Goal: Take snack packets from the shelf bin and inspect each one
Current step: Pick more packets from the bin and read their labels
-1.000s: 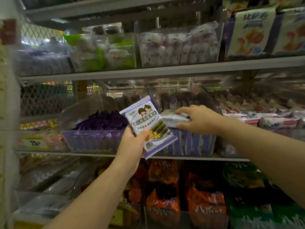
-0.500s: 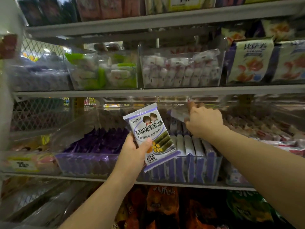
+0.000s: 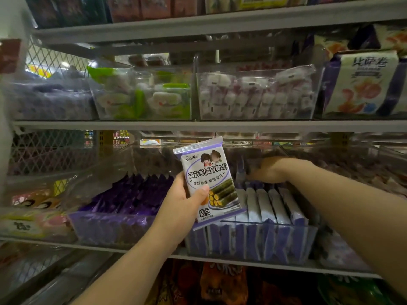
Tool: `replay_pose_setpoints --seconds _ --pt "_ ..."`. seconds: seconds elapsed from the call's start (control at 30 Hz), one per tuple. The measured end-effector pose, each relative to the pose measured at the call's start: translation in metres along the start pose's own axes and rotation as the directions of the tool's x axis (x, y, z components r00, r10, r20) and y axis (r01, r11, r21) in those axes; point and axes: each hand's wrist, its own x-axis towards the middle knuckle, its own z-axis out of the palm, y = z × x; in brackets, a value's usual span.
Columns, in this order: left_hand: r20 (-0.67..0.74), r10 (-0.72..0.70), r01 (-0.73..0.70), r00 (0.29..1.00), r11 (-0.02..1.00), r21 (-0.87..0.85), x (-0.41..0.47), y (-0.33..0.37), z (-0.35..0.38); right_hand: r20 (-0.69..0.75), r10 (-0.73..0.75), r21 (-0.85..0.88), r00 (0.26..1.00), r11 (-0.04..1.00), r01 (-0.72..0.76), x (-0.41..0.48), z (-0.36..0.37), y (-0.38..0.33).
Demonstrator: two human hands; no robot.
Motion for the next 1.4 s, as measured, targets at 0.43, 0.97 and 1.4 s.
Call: replay_pose_setpoints --seconds 0.43,0.97,1.4 --pt "-0.008 -0.003 0.003 1.000 0.998 0.061 -0.007 0.006 0.002 -0.126 0.086 -0.272 0.988 0.955 -0.117 0.004 0.012 0.005" --pt "0.065 -0.082 0.087 0.995 0.993 -0.079 -0.074 0.009 0.020 -0.462 -0.080 0.691 0.883 0.592 0.415 -0.132 0.056 -0.030" --pt "0.046 -0.247 0.250 0.968 0.965 -0.081 -0.149 -0.063 0.008 -0.053 -0.143 0.996 0.988 -0.076 0.042 -0.185 0.192 -0.039"
